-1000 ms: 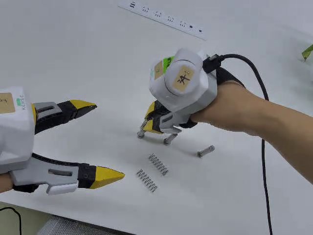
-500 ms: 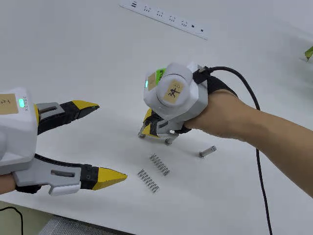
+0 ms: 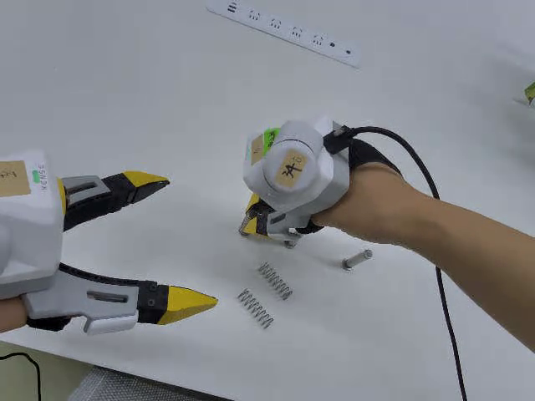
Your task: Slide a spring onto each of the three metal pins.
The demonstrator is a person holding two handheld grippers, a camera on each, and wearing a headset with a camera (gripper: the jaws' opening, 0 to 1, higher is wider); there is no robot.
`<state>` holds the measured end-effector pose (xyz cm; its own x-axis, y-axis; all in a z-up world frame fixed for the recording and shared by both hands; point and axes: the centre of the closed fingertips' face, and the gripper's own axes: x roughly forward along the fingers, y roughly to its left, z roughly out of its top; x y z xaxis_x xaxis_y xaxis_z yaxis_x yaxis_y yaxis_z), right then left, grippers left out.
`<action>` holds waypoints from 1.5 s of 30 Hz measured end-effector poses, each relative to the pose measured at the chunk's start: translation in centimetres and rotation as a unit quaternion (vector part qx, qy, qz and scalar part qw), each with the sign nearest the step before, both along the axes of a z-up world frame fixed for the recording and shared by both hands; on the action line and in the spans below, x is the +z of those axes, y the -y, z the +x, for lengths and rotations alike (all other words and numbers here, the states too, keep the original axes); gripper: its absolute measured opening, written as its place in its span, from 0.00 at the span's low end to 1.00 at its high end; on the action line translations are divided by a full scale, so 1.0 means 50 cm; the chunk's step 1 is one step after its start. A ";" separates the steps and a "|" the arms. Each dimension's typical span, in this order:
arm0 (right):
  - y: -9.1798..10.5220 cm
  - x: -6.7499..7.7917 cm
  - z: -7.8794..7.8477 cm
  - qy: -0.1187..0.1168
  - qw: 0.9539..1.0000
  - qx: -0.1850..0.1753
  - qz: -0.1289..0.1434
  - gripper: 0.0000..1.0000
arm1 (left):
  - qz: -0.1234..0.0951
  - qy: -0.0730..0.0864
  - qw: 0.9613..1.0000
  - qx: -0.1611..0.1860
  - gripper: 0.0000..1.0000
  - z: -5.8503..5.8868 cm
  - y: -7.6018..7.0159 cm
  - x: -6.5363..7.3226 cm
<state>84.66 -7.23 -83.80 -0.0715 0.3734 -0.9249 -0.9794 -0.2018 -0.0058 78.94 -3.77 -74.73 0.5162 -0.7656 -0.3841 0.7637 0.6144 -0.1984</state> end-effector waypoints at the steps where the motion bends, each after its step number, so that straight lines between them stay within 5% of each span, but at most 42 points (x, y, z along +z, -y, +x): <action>1: 0.001 -0.002 0.000 0.000 1.000 0.000 -0.001 0.12 | 0.000 0.000 1.000 0.000 0.86 0.000 0.000 0.000; 20: -0.009 -0.002 -0.002 -0.014 1.000 -0.018 0.014 0.17 | -0.005 0.003 1.000 0.002 0.86 0.001 -0.001 0.007; 45: 0.018 0.100 0.014 -0.001 0.995 -0.054 0.080 0.30 | 0.010 0.010 1.000 -0.024 0.86 0.007 0.004 0.018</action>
